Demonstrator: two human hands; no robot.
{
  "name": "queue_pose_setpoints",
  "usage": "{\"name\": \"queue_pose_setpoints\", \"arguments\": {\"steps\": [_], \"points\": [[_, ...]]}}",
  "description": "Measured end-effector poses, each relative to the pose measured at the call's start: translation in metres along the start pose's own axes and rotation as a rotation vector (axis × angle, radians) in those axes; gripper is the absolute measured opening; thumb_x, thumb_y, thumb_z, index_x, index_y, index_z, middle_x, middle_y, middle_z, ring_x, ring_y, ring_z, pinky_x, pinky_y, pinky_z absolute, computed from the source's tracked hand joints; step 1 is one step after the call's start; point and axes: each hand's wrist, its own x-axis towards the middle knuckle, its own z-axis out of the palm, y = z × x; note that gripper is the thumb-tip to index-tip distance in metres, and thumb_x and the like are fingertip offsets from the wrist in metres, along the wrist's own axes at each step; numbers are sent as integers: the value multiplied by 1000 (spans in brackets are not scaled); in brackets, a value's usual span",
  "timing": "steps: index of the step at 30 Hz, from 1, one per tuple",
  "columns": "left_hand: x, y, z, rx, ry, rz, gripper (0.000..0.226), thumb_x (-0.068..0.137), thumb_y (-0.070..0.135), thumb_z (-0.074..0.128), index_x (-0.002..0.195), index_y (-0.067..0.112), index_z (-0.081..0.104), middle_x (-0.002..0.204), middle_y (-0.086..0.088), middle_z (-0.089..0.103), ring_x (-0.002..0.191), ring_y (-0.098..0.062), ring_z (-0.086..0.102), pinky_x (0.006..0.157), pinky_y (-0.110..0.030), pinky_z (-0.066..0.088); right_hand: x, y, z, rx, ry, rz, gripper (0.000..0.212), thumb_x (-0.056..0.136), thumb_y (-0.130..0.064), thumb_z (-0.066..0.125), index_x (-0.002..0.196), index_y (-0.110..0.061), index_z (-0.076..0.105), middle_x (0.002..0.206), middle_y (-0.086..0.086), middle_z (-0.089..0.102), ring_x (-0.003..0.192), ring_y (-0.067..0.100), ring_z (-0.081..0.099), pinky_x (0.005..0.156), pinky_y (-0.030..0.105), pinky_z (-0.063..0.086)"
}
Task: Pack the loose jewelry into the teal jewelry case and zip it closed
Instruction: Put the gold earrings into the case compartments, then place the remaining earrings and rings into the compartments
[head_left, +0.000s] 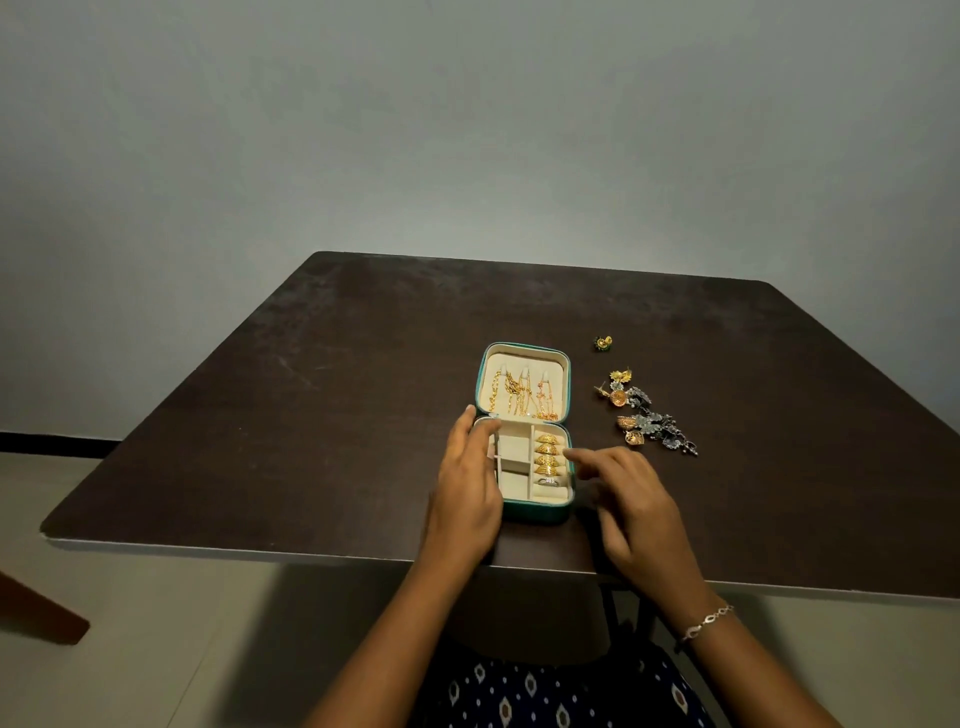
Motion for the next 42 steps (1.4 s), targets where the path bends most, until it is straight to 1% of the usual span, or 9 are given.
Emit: {"name": "queue_pose_setpoints", "arguments": {"steps": [3, 8, 18, 21, 26, 30, 34, 37, 42], "points": [[-1, 0, -2, -69, 51, 1, 36, 98, 8, 31, 130, 16, 47, 149, -3, 29, 133, -12, 31, 89, -2, 19, 1, 1, -2, 126, -5, 85, 38, 81, -10, 47, 115, -24, 58, 101, -3, 56, 96, 5, 50, 77, 10, 41], [-5, 0, -5, -163, 113, -28, 35, 99, 14, 31, 130, 17, 47, 145, -3, 38, 130, -11, 36, 94, -11, 28, -1, 2, -11, 270, -84, 220, 34, 80, -25, 49, 111, -39, 50, 103, -8, 54, 100, -2, 50, 76, 7, 39], [-10, 7, -5, -159, 280, 51, 34, 97, 24, 39, 127, 11, 50, 138, -7, 47, 124, -14, 44, 81, 9, 28, -18, 20, -49, 396, -242, 267, 36, 79, -35, 56, 115, -33, 53, 112, -13, 54, 107, -4, 51, 85, 8, 41], [-14, 9, -5, -70, 354, 186, 49, 96, 43, 28, 120, 9, 55, 136, -8, 49, 133, -18, 35, 98, 2, 23, -24, 27, -59, 414, -292, 255, 39, 75, -49, 55, 112, -35, 57, 110, -20, 54, 107, -4, 52, 85, 8, 41], [-22, 32, 11, 53, 380, 553, 29, 87, 11, 43, 115, 14, 50, 133, -11, 50, 137, -27, 28, 110, -35, 32, -18, 41, -65, 450, -285, 306, 29, 78, -31, 58, 105, -25, 62, 108, -6, 61, 100, -2, 57, 85, 10, 42], [-40, 61, 47, 33, 184, 731, 39, 81, 5, 46, 119, 10, 49, 136, -9, 47, 135, -22, 33, 112, -27, 27, -9, 56, -62, 481, -233, 339, 22, 78, -26, 60, 98, -19, 66, 100, 1, 67, 95, 6, 62, 87, 23, 47], [-32, 67, 81, -29, 49, 565, 36, 84, 11, 41, 119, 13, 50, 129, -6, 50, 127, -12, 40, 107, -15, 28, -2, 67, -55, 456, -153, 358, 15, 85, -8, 61, 95, -16, 67, 97, -1, 70, 96, 10, 63, 87, 30, 49], [-13, 74, 93, -148, -15, 271, 40, 86, 19, 35, 122, 15, 49, 127, -2, 50, 120, -10, 43, 100, -13, 31, 2, 67, -49, 360, -53, 379, 19, 84, -2, 60, 92, -18, 67, 95, -7, 68, 92, 2, 61, 82, 19, 47], [16, 81, 108, -30, -15, 102, 40, 85, 2, 50, 122, 17, 49, 123, -1, 46, 117, -14, 42, 91, -18, 32, 5, 71, -47, 294, 50, 408, 21, 82, 1, 59, 88, -18, 66, 91, -5, 65, 89, 1, 58, 76, 5, 41]]}}
